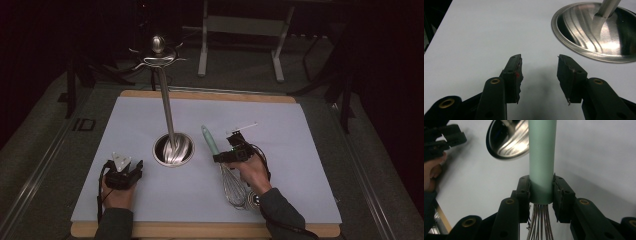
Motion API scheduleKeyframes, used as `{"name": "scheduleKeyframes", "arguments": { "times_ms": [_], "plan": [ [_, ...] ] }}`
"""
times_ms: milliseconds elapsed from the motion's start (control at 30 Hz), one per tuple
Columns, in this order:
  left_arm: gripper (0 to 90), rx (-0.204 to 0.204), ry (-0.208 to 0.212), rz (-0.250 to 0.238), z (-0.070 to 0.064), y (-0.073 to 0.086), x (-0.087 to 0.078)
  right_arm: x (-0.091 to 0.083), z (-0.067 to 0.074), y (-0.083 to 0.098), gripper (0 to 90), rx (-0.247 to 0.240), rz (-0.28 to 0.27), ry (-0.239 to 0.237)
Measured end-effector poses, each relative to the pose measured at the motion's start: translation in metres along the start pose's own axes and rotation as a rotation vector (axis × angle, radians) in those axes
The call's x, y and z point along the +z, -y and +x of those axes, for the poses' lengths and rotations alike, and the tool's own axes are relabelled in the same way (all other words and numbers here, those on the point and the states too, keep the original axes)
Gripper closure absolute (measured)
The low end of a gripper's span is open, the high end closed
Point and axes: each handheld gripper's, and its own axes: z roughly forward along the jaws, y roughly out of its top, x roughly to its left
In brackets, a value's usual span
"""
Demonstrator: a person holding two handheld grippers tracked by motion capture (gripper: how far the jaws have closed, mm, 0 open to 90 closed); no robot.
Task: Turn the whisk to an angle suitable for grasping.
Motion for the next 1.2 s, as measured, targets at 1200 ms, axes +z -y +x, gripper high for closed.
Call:
{"name": "scheduleKeyframes", "arguments": {
  "times_ms": [1200],
  "plan": [
    [55.3, -0.041, 0.000, 0.013, 0.004, -0.001, 0.001, -0.026, 0.014, -0.007, 69.2, -0.132, -0.195, -0.048]
  ]
}}
